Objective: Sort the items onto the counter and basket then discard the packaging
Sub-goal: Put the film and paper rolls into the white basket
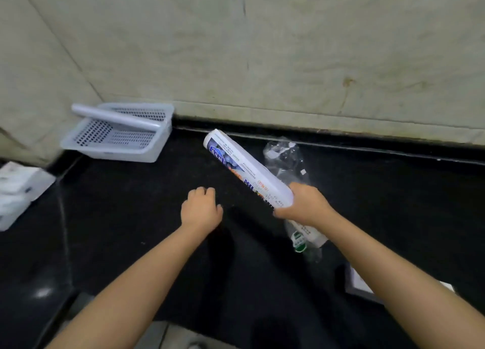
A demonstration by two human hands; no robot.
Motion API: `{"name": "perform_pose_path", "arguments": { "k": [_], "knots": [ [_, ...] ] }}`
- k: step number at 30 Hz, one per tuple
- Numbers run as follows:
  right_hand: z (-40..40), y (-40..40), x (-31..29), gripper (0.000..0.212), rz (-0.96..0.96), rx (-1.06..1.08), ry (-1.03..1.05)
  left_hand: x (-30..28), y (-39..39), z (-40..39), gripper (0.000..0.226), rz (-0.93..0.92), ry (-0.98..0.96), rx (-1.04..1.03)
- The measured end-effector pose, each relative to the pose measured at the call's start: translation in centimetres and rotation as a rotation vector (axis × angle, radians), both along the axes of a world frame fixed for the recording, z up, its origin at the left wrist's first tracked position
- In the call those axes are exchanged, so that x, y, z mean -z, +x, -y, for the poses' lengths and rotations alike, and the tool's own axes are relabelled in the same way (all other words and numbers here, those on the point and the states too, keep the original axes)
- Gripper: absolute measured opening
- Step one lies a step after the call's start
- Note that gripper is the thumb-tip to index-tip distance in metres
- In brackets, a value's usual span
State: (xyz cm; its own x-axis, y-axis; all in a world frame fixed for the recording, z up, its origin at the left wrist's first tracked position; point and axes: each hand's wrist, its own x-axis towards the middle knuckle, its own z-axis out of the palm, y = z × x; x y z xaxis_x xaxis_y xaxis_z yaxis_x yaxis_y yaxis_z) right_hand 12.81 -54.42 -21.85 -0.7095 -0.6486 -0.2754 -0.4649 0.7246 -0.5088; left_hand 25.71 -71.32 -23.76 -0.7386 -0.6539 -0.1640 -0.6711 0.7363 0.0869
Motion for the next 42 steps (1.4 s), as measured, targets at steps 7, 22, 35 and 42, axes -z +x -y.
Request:
{"name": "perform_pose_path", "arguments": {
  "k": [7,22,35,42],
  "knots": [
    [13.7,10.3,4.3,0.041,0.083,0.026,0.1,2.2,9.2,11.7,0.038,0.028,0.042,-0.047],
    [20.1,17.8,7.8,0.062,-0.22,-0.005,0.168,5.9,16.7,22.1,0.039,-0.001,0.19,0.064],
    [22.9,16.8,7.8,0.056,-0.268,-0.105,0.27,5.2,14.8,21.5,0.039,-0.04,0.246,0.165],
    [23.3,16.4,9.0,0.062,-0.284,-0.155,0.308,5.5,14.5,21.3,0.052,-0.044,0.226,0.301]
  ]
}}
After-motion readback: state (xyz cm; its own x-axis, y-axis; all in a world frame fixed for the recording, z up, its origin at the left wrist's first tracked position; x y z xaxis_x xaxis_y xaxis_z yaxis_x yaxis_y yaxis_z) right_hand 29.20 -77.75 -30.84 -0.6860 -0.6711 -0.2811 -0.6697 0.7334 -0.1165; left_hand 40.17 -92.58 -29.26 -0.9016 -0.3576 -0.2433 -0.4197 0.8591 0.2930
